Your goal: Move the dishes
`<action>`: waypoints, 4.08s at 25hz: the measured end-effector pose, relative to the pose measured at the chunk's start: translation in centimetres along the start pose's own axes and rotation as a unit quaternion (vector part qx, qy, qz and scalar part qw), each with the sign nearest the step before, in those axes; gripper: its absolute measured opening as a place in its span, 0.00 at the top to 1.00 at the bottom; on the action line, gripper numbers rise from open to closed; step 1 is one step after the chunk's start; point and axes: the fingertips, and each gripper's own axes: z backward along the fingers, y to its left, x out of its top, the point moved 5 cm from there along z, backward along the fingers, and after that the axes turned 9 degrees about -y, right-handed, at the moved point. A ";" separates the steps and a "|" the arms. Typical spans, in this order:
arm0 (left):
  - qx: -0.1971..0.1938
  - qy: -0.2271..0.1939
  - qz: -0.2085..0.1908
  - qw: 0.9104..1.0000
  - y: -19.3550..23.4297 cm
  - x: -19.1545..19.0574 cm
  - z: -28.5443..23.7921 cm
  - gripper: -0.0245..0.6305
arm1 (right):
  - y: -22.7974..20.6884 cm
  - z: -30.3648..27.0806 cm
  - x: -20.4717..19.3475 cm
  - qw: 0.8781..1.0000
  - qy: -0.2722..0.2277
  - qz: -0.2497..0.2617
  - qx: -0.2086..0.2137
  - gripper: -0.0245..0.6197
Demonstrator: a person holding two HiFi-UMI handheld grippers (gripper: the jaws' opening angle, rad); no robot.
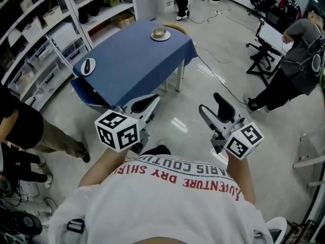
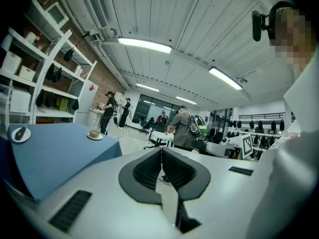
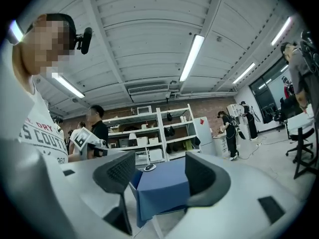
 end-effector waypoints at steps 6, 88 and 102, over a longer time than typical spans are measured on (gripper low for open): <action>0.007 0.004 0.007 1.000 2.6 -0.5 -2.0 0.92 | -3.1 -2.3 -1.2 0.999 0.015 0.026 -0.019 0.42; 0.468 -0.077 0.150 0.868 48.5 2.8 -35.8 0.92 | -44.5 -64.0 -24.3 0.874 0.252 0.036 0.414 0.39; 0.514 -0.099 0.170 0.835 48.9 0.8 -34.4 0.92 | -43.2 -65.6 -25.8 0.859 0.232 0.031 0.456 0.47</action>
